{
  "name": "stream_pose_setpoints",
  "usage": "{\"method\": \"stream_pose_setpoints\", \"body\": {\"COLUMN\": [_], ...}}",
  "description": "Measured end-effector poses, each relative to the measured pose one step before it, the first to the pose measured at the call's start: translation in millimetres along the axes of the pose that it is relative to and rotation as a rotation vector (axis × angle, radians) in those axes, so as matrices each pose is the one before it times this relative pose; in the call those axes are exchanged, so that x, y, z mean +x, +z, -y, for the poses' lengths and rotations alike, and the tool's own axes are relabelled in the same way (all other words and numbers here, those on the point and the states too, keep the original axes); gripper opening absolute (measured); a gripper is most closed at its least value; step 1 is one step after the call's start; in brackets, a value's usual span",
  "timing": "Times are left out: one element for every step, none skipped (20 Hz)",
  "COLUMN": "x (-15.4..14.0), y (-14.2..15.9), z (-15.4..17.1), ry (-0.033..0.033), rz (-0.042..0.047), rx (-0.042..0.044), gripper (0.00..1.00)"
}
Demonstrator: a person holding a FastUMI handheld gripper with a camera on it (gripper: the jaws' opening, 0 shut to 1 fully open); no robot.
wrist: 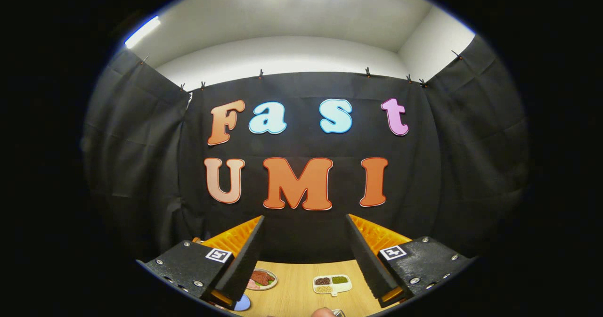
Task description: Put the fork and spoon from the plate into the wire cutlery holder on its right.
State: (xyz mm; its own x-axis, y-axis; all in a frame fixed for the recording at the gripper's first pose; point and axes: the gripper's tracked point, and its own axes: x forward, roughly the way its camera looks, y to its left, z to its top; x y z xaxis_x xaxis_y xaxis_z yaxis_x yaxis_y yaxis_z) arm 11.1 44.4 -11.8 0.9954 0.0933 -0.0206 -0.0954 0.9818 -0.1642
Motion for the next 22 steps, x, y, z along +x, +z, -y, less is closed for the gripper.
{"method": "stream_pose_setpoints", "body": {"x": [2.58,2.11,2.16,2.87,1.79,2.28,2.63,3.21,3.5,4.37,5.0,4.29,3.82,4.92,5.65,6.06,5.96,5.85,5.67,6.32,6.41,7.4], "y": [-0.94,-2.48,-3.61,-4.59,-6.16,-6.87,-6.61,-6.27,-7.2,-8.05,-9.48,-9.35,-8.01,-5.45,-7.59,-8.95,-11.77,-11.71,-12.7,-13.97,-14.63,-16.44], "z": [2.38,2.01,1.43,-2.17,-3.79,-7.42,-10.82,-12.43,-14.78,-15.11,-14.62,-14.56,-13.96,-12.41,-11.26,-10.22,-9.88,-10.12,-10.53,-12.19,-11.17,-9.91], "ry": [-0.0063,-0.00701,-0.00383,0.00474,0.00579,0.01554,0.01772,0.02199,0.02872,0.02908,0.02668,0.02729,0.02397,0.01582,0.01362,0.01103,0.00799,0.01126,0.01298,0.01737,0.01796,0.01447], "rz": [-0.00227,-0.00574,-0.00788,-0.00993,-0.01378,-0.01708,-0.0183,-0.02129,-0.02332,-0.02696,-0.02974,-0.03032,-0.02148,-0.02141,-0.02404,-0.02821,-0.03642,-0.04098,-0.04689,-0.05177,-0.05265,-0.06469], "rx": [0.00013,0.00031,-0.00293,-0.0092,-0.01205,-0.00813,-0.00292,0.00258,0.00651,0.00175,-0.00372,-0.00511,-0.00034,0.00299,0.00376,0.00144,-0.00147,-0.00189,-0.00048,0.00151,0.00318,0.00151], "gripper": [0.98,0.98,0.98,0.98,0.98,0.98,0.98,0.98,0.98,0.98,0.98,0.98,0.98,0.98,0.98,0.98,0.98,0.98,0.98,0.99,0.99,0.99]}}
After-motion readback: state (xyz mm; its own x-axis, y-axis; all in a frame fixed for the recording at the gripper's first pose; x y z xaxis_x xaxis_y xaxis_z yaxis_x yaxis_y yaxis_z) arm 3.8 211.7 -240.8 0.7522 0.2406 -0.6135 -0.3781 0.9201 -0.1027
